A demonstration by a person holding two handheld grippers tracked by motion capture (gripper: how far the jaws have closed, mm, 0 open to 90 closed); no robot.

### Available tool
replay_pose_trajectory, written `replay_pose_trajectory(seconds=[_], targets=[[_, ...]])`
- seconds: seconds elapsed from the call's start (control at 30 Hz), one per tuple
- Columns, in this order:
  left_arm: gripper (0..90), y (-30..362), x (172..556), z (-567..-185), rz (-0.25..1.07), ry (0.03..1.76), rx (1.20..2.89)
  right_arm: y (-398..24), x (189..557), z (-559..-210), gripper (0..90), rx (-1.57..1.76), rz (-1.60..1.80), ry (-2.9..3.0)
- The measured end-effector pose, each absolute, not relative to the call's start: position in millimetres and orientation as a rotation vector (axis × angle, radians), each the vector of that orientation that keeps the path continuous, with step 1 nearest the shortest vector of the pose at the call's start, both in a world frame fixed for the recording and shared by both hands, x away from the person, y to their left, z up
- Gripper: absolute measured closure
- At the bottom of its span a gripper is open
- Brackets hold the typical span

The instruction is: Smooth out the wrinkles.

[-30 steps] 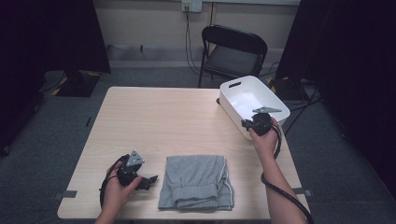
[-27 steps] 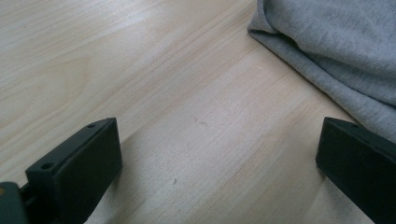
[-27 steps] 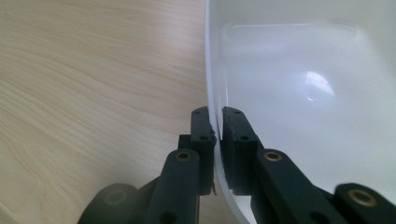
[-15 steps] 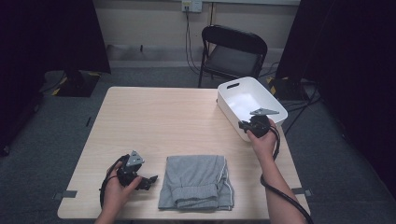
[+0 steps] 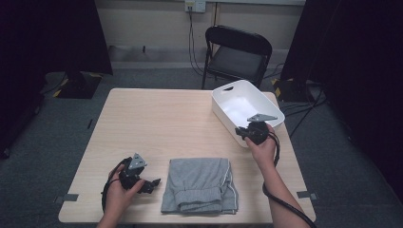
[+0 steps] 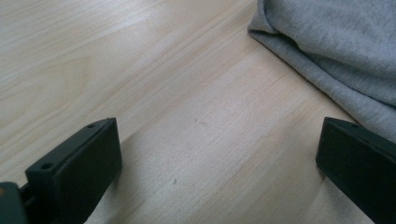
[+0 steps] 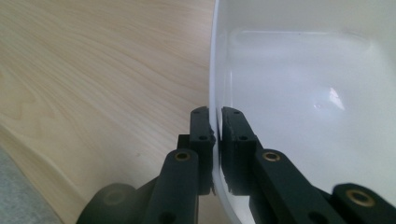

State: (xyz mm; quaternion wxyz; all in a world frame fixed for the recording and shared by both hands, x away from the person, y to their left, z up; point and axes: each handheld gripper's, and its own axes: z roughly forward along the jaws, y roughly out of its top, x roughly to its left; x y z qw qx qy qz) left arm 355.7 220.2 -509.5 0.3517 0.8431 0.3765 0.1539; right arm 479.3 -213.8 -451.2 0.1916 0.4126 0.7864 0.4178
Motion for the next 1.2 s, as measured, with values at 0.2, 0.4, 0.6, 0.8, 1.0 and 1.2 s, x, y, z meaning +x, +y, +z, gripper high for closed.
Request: replay_pose_trajectory(seconds=[0.2,0.4,0.6,0.8,1.0,1.2], targets=[[0.0,220,356,-510,0.397,0.976,2.181,-202,471,-451,83.5,1.116,1.192,2.245],[0.0,220,356,-510,0.399,0.976,2.182,-191,463,-451,83.3,1.066,1.212,2.284],[0.0,220,356,-510,0.397,0.977,2.181,-185,458,-450,83.5,1.014,1.208,2.322],[0.0,220,356,-510,0.399,0.976,2.182,-179,453,-451,83.5,0.99,1.22,2.337],[0.0,220,356,-510,0.399,0.98,2.18,-180,448,-451,83.5,0.984,1.245,2.351],[0.0,220,356,-510,0.399,0.98,2.18,-180,446,-452,80.0,1.037,1.257,2.341]])
